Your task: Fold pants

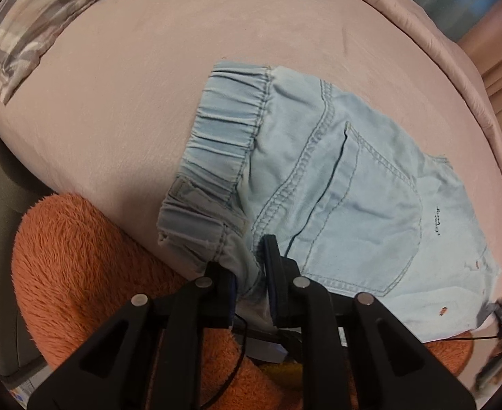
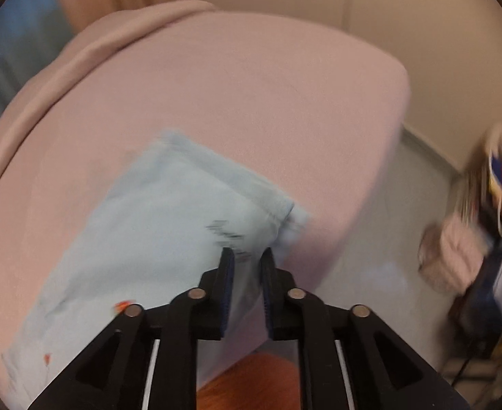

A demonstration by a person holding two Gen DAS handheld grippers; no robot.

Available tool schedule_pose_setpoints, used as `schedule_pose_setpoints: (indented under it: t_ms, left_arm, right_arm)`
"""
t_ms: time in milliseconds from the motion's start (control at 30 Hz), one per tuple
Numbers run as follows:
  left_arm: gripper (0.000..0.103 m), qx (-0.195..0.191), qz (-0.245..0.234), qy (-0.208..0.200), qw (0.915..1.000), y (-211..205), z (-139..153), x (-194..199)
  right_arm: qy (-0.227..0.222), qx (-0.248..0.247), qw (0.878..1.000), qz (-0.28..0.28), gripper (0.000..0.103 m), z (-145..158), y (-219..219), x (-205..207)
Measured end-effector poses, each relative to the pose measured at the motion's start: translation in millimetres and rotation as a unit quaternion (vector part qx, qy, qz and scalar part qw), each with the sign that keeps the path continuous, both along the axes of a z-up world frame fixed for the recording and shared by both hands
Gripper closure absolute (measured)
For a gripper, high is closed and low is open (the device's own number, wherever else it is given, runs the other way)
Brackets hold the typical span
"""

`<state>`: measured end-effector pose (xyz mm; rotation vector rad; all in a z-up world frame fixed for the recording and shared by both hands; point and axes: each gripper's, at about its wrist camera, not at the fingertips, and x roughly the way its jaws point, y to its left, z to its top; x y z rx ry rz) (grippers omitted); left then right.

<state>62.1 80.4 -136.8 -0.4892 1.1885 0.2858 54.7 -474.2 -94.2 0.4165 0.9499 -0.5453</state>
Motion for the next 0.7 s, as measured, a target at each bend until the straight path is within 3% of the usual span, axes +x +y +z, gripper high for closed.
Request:
schedule_pose_setpoints:
  t_ms: [33,167,233,367,467,567,667,700]
  left_arm:
    - [0.086,-0.001,0.001,0.000,1.0000,0,0,0]
    - [0.087,-0.016,0.005,-0.003,0.9998,3,-4,0]
    - [0.086,-0.019,0.003,-0.007,0.9998,4,-6,-2]
    - [0.086,-0.034,0.007,-0.012,0.9993,18,-9,-9]
    - [0.086,-0.050,0.012,-0.016,0.9985,28,-14,-14]
    - [0.086,-0.057,0.013,-0.020,0.9981,31,-18,-13]
    - [0.087,-0.058,0.014,-0.025,0.9979,32,-17,-16]
    - [0.087,-0.059,0.013,-0.027,0.9978,33,-15,-18]
  right_arm:
    - [-0.012,0.012,0.999,0.034,0.072,8,16,6]
    - [-0.042,0.044,0.982,0.180,0.066,27,95,34]
    - [-0.043,0.069,0.961,0.263,0.060,26,143,52]
    - [-0.003,0.110,0.913,0.393,0.059,10,240,85]
    - [0.026,0.075,0.881,0.467,0.059,0,308,101]
    - [0.050,0.067,0.857,0.509,0.059,-13,355,111]
    - [0.047,0.018,0.854,0.519,0.059,-19,377,124]
    - [0.034,0.001,0.846,0.532,0.059,-19,383,122]
